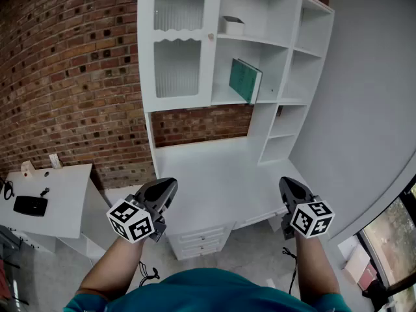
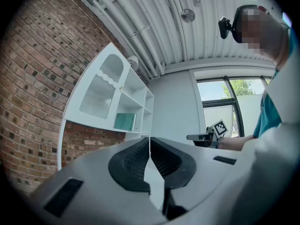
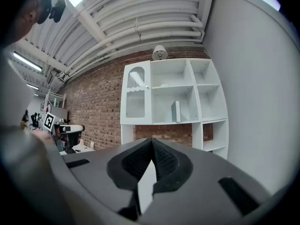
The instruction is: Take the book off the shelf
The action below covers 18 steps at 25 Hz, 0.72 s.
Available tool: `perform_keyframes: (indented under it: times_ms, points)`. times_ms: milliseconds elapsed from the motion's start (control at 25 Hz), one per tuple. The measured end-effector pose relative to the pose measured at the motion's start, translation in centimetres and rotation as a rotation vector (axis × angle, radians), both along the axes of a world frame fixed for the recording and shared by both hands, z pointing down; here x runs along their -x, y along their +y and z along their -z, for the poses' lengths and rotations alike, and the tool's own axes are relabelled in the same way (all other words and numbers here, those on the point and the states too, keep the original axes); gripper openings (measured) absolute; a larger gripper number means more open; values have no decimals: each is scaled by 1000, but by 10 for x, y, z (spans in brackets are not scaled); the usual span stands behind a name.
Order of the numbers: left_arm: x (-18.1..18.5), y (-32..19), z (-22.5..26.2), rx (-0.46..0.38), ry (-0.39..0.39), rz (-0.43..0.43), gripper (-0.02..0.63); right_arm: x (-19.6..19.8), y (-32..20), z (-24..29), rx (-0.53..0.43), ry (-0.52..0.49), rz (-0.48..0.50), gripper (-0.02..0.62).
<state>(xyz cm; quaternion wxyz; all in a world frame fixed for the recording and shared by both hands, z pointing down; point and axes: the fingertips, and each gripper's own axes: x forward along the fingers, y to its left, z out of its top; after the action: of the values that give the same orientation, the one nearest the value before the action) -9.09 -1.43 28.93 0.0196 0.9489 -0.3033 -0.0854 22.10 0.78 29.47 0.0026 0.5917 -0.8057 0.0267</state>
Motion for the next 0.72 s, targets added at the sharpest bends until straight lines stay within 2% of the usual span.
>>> perform_keyframes:
  times_ms: [720]
  points:
    - [-22,10,6,-16,-4,33,14,-18,2,0,24,8,16,21]
